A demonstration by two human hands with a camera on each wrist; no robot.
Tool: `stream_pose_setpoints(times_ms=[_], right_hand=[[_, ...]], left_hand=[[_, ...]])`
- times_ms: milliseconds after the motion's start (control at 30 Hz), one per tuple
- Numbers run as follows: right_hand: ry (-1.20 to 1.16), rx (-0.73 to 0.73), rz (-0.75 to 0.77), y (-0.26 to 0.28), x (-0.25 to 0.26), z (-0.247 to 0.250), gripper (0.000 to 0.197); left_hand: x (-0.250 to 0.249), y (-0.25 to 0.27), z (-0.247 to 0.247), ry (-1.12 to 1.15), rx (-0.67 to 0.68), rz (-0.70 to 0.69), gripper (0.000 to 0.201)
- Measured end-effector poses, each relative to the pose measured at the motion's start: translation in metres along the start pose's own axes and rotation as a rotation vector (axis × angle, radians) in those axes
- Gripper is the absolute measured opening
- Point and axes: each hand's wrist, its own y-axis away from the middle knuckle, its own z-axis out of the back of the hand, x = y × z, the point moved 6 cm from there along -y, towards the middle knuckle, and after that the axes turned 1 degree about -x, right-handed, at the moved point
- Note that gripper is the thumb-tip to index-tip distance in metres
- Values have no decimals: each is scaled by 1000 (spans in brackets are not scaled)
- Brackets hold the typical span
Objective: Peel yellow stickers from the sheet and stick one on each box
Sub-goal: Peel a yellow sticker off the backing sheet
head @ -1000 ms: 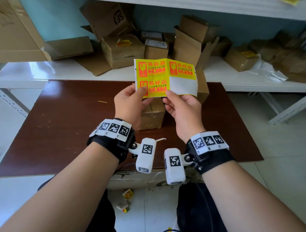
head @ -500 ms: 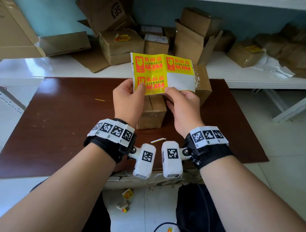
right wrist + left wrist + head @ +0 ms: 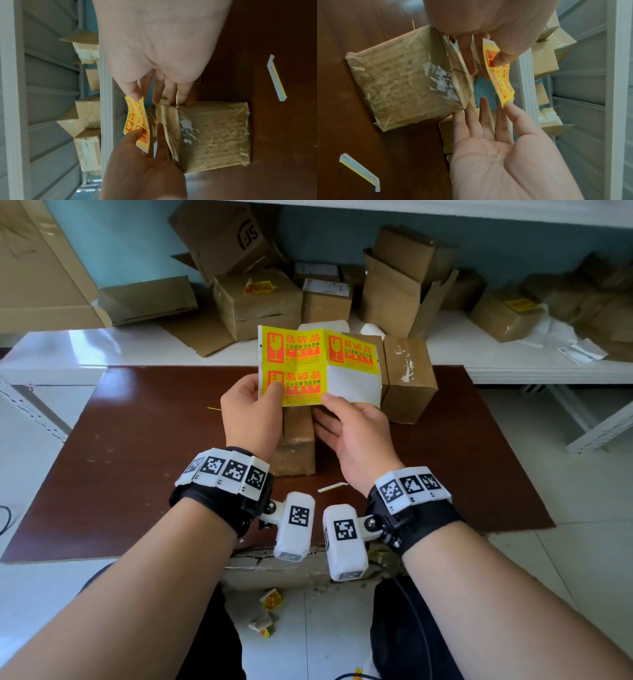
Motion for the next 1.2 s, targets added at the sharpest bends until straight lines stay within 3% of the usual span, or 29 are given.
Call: stream_pose_setpoints(times_ms=[267,467,567,700,900,1067,1200], right_hand=[[19,-29,67,10,2,10,18],[22,-29,33,36,14,45,2],[-5,-54,19,43,15,56,6],[-17,-34,22,39,18,44,13],[46,58,85,21,31,15,7],[-14,-24,91,9,18,15,11],[-11,-33,100,4,19,14,11]], left_hand=[[-16,15,1,-40,-23,-60,12],[-8,27,-14,42,131,22,9],[-9,35,-20,44,176,45,10],[-8,36,-13,90,126,64,9],[-22,25,-2,176,4,-1,3],[-31,10,-7,116,58,-81,2],[-16,3,-7,84,29,-69,2]])
